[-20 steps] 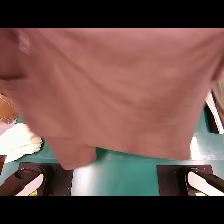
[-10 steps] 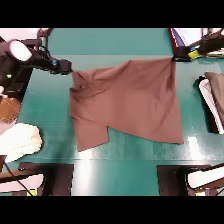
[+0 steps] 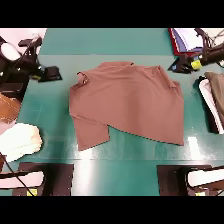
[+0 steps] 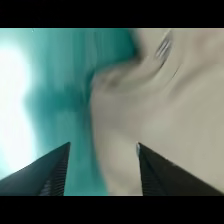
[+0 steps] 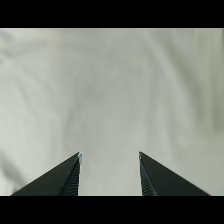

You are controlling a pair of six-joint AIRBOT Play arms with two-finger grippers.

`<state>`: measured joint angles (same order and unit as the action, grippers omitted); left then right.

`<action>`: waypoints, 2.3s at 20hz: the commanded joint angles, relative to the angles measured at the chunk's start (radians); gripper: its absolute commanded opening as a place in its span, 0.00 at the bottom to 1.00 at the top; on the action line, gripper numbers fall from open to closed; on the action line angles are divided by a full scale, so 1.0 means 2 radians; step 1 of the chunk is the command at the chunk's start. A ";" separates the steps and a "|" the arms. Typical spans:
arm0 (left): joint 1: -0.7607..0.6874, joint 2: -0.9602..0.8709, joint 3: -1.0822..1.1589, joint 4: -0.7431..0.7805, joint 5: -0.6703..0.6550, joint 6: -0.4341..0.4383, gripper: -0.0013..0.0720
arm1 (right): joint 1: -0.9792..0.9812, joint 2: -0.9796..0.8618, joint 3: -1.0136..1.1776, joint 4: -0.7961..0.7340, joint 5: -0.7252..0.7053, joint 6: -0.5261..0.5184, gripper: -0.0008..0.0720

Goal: Fold the shirts.

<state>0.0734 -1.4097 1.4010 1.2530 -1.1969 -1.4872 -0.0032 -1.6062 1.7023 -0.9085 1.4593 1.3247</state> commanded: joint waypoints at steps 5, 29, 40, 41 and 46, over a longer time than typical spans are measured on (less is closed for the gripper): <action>0.042 0.065 -0.231 -0.109 0.029 0.035 0.70 | -0.024 0.147 -0.204 0.053 -0.045 -0.031 0.57; -0.022 0.066 -0.244 -0.198 0.079 0.103 0.05 | -0.177 0.222 -0.348 -0.175 0.055 0.022 0.68; -0.022 0.065 -0.234 -0.196 0.097 0.103 0.05 | -0.216 0.197 -0.577 -0.094 -0.029 0.022 0.71; -0.022 0.066 -0.234 -0.196 0.096 0.103 0.05 | -0.202 0.190 -0.576 -0.091 -0.029 0.022 0.68; -0.022 0.113 -0.233 -0.181 0.101 0.098 0.04 | -0.139 0.218 -0.574 -0.092 -0.037 0.013 0.09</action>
<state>0.0292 -1.2427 0.9329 0.8654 -1.0042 -1.2827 -0.3420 -1.2041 0.5579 -1.1053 1.4044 1.3598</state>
